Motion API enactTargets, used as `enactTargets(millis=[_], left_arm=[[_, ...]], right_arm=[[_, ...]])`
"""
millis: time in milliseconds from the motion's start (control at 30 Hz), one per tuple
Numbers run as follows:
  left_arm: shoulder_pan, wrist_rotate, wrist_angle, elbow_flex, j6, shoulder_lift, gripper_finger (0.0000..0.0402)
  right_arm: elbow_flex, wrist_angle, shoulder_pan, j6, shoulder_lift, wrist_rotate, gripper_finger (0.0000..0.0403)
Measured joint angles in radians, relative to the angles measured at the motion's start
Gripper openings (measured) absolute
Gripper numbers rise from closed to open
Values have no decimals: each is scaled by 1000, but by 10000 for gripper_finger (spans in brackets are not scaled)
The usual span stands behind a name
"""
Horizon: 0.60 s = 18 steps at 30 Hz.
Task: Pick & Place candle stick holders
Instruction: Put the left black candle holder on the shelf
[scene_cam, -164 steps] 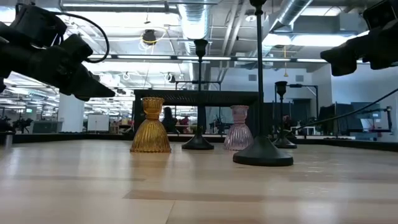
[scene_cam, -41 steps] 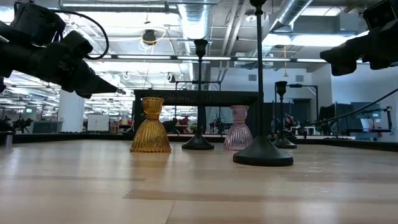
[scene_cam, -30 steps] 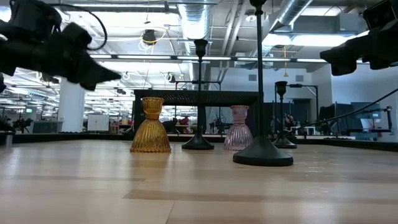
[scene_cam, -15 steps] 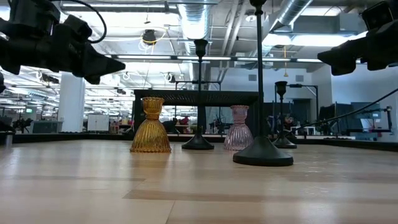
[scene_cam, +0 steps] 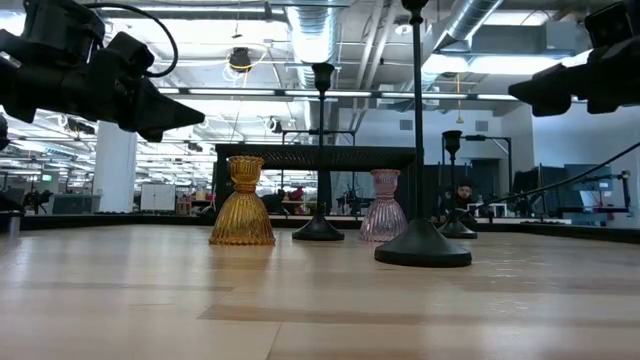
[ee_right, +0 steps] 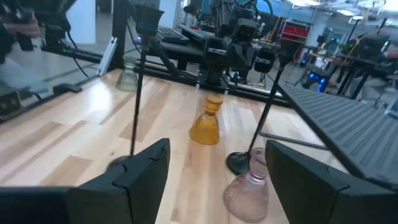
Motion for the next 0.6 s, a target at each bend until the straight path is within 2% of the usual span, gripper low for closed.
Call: enactTargets(millis=[267,600], left_arm=[[0,0,0,0,0,0,11],[0,0,0,0,0,0,11]], right_arm=[[0,0,0,199,0,0,255],[0,0,0,303,0,0,255]])
